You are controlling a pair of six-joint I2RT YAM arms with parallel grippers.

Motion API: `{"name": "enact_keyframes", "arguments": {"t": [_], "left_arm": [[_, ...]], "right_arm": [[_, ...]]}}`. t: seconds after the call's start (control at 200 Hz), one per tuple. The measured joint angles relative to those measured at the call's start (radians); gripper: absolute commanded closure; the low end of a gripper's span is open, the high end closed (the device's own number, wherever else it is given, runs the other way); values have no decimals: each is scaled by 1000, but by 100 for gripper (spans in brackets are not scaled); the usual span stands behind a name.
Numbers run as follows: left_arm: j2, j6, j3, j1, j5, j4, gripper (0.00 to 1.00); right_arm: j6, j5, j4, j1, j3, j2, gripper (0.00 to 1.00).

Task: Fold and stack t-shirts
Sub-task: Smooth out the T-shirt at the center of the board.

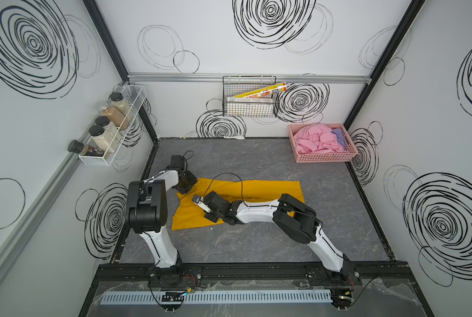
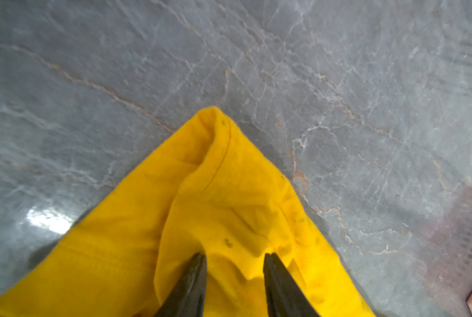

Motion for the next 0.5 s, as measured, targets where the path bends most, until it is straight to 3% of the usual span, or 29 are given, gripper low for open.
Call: {"name": "enact_keyframes", "arguments": {"t": [0.225, 0.501], "left_arm": [[0, 0, 0, 0, 1, 0, 59], [0, 0, 0, 1, 4, -2, 61]], "right_arm": [[8, -11, 0, -16, 7, 12, 100], [18, -28, -1, -23, 8, 12, 100]]}}
